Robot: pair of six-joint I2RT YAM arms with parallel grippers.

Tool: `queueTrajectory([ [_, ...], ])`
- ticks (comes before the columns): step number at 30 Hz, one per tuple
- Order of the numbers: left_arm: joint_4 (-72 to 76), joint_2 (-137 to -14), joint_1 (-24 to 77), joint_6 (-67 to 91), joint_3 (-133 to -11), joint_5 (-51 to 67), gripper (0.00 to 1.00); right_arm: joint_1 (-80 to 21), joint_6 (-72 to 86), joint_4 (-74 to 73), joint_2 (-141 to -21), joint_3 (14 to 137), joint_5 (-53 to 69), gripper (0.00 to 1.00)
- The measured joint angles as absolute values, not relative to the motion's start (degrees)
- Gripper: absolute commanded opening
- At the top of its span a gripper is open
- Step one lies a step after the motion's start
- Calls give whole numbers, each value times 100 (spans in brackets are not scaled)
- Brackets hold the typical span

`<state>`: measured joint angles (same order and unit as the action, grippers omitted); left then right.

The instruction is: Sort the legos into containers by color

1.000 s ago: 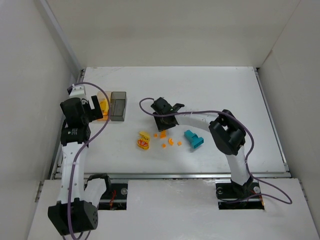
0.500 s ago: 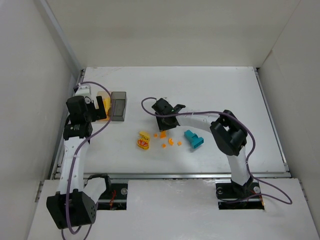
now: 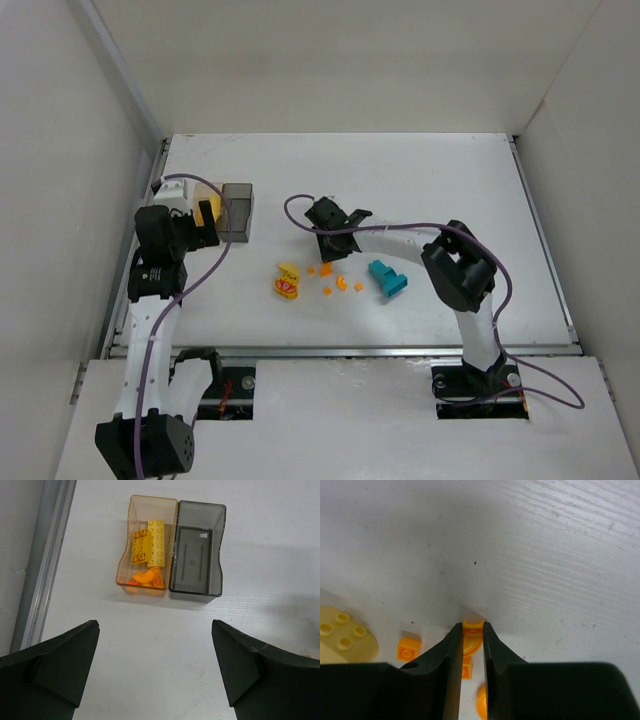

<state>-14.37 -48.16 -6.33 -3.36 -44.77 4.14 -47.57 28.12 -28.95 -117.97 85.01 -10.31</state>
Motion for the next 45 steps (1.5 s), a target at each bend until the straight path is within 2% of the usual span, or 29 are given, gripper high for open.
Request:
queueTrajectory([
  [2,-1439,-4748,-633,-333,-4464,434,94,-4757,2818,-2893,-11791,8499,-1015,0],
  [6,-1435,-4663,-633,-342,-4460,508,94,-4757,2829,-2917,-11791,8521,-1033,0],
  [9,-1441,-4654,-633,-379,-4458,711,87,-4762,2812,-3046,-11791,8582,-1157,0],
  [12,-1511,-4674,-633,-541,-4464,1024,74,-4764,2783,-3249,-11769,8768,-1315,0],
  [15,-1824,-4838,-633,-864,-4582,1376,73,-4762,2718,-3332,-11622,8989,-1411,0],
  [22,-2762,-5116,-633,-1883,-5736,2871,77,-4842,2650,-2932,-10200,9588,-1627,0],
  [25,-2685,-4945,-633,-2027,-6119,3745,66,-4989,2639,-2523,-9651,9826,-1621,0],
  [28,-2346,-4781,-633,-1793,-6235,4521,63,-5201,2637,-2187,-9494,10228,-1579,0],
  [31,-1798,-4711,-626,-1295,-6239,5089,56,-5360,2641,-1997,-9507,10455,-1435,0],
  [34,-1308,-4722,-589,-895,-6171,5391,57,-5457,2665,-1946,-9603,10530,-1328,0],
  [36,-1109,-4779,-572,-701,-6108,5518,63,-5498,2698,-1931,-9697,10530,-1284,0],
  [38,-878,-4823,-569,-484,-6023,5631,65,-5516,2735,-1933,-9821,10530,-1260,0],
  [45,-255,-4860,-567,-5,-5839,5946,65,-5745,2867,-1942,-10200,10722,-1100,0],
])
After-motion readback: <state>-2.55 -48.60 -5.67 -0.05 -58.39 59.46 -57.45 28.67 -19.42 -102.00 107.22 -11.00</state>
